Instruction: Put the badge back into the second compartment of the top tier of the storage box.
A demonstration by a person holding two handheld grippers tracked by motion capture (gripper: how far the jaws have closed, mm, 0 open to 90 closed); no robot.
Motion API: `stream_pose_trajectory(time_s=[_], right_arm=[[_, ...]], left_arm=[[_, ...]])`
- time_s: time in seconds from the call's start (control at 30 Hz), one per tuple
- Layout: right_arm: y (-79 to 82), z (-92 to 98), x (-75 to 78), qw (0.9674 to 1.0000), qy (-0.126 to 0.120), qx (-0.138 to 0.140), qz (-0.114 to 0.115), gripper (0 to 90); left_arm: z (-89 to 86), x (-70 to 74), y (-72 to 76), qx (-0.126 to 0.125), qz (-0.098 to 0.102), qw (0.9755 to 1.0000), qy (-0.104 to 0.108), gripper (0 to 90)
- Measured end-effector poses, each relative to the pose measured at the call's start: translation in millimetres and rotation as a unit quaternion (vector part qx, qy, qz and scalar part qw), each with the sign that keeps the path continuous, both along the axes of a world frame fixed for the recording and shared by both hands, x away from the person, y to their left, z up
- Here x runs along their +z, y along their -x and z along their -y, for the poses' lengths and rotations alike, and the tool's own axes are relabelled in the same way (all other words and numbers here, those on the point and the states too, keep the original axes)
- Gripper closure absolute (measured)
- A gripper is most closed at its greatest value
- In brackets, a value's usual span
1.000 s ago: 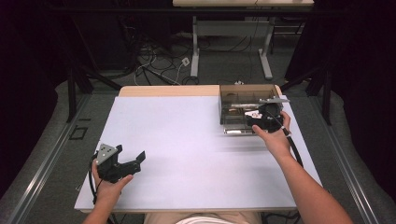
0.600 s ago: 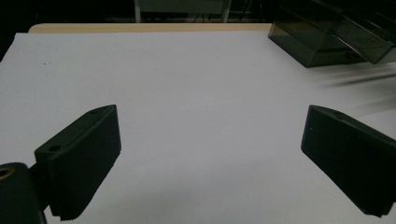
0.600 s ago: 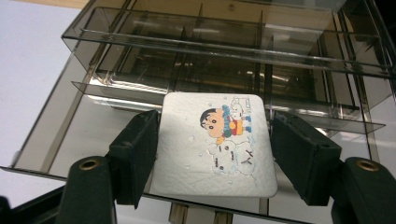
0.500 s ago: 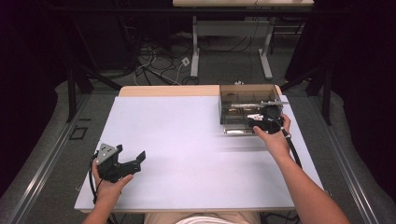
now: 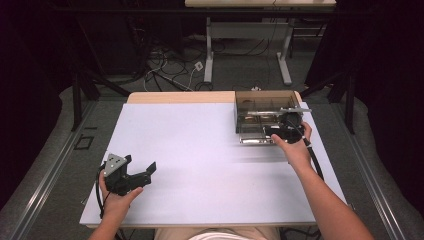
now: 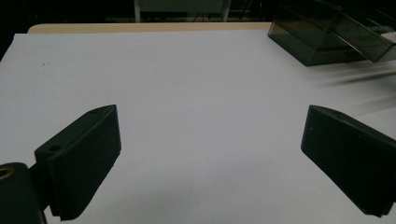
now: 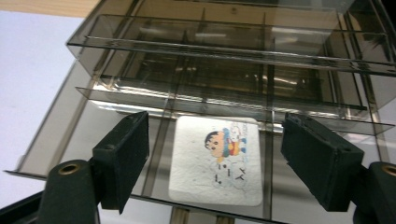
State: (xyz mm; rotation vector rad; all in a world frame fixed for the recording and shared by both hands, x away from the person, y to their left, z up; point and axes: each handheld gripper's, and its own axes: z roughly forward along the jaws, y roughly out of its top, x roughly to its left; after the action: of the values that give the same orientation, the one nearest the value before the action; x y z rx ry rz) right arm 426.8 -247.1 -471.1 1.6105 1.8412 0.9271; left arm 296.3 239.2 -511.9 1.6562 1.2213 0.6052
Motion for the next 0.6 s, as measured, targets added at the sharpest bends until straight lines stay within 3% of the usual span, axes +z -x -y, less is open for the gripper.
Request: stream_pose_trajectory(time_s=[0.6], right_arm=[[6.2,-5.3,3.6,0.9996,0.007,0.019,0.02,12.4]], left_arm=[[-1.8,-0.4,0.1,0.002,-0.001,1.0,0.004,5.2]])
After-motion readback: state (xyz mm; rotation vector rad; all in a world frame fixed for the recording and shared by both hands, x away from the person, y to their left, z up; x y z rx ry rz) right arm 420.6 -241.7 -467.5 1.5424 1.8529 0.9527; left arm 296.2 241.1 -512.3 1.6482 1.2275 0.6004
